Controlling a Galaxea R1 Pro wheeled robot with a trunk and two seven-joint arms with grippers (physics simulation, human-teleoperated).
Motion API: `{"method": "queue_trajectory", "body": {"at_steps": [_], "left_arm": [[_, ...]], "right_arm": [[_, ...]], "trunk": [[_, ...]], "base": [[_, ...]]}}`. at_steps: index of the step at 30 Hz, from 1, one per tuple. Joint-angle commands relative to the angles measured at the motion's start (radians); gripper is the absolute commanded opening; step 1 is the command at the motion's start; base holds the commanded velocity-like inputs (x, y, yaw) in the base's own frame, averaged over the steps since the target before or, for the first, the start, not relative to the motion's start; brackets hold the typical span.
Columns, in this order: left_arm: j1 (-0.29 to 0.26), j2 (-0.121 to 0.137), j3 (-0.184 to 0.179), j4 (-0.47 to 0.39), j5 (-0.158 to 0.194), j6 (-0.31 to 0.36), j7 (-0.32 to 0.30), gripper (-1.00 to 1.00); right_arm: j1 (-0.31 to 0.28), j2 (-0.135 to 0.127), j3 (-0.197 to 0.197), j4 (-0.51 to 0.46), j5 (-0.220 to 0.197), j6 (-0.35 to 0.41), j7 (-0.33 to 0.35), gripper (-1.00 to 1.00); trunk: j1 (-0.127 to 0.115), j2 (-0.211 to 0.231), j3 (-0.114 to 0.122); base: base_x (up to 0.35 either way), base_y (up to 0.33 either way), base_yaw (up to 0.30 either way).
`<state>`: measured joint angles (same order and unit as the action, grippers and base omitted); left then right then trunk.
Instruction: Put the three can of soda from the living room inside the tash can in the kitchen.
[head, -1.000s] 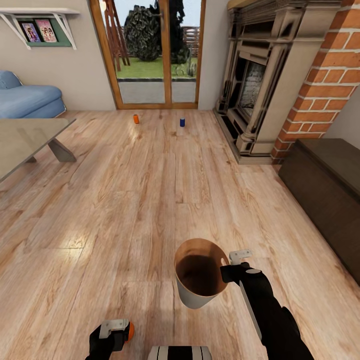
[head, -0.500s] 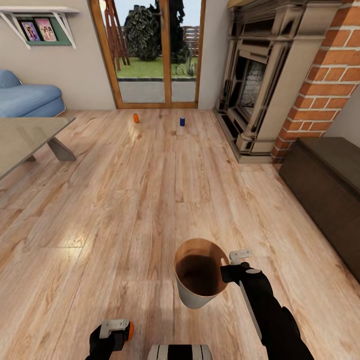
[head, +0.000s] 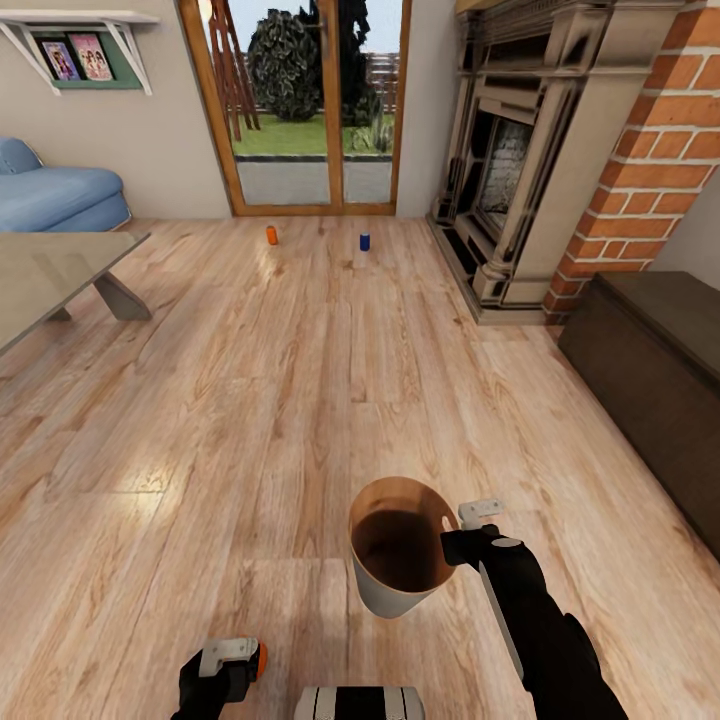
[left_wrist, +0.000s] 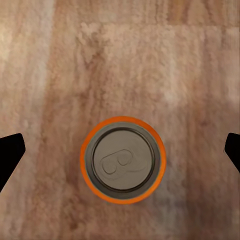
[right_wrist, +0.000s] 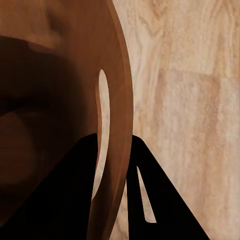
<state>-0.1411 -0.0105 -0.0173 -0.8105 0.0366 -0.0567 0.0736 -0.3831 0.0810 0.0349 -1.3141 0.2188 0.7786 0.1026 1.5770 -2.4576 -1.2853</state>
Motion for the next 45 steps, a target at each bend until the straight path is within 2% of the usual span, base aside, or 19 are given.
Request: {"method": "queue_trajectory", "body": {"at_steps": [1,4,14,16,25,38,41,45], "left_arm": [[0.0,0.0,0.0,0.0,0.0,0.0,0.0,1.0],[0.0,0.0,0.0,0.0,0.0,0.0,0.0,1.0],[0.0,0.0,0.0,0.001,0.0,0.0,0.0,1.0],[0.0,0.0,0.0,0.001,0.0,0.0,0.0,1.0],[0.0,0.0,-0.001,0.001,0.0,0.0,0.0,1.0],[0.0,0.0,-0.001,0.001,-0.001,0.0,0.0,1.0],[0.0,0.0,-0.001,0.001,-0.001,0.0,0.0,1.0],[0.0,0.0,-0.001,0.002,-0.001,-0.001,0.0,1.0]], "right_arm": [[0.0,0.0,0.0,-0.001,-0.016,0.001,0.003,-1.0],[0.0,0.0,0.0,-0.001,-0.016,0.001,0.003,-1.0],[0.0,0.0,0.0,0.0,-0.016,0.001,0.003,-1.0],[-0.001,0.0,0.0,-0.001,-0.016,0.001,0.003,-1.0],[0.0,0.0,0.0,-0.001,-0.016,0.001,0.003,-1.0],[-0.001,0.0,0.0,-0.001,-0.016,0.001,0.003,-1.0],[0.0,0.0,0.0,-0.001,-0.016,0.001,0.003,-1.0],[0.0,0.0,0.0,-0.001,-0.016,0.001,0.003,-1.0]], "trunk": [[0.004,-0.007,-0.003],[0.015,-0.028,-0.013],[0.015,-0.028,-0.013],[0.023,-0.042,-0.019],[0.027,-0.044,-0.054],[0.027,-0.044,-0.054],[0.028,-0.045,-0.065],[0.028,-0.045,-0.065]], "base": [[0.0,0.0,0.0],[0.0,0.0,0.0],[0.0,0.0,0.0],[0.0,0.0,0.0],[0.0,0.0,0.0],[0.0,0.0,0.0],[0.0,0.0,0.0],[0.0,0.0,0.0]]}}
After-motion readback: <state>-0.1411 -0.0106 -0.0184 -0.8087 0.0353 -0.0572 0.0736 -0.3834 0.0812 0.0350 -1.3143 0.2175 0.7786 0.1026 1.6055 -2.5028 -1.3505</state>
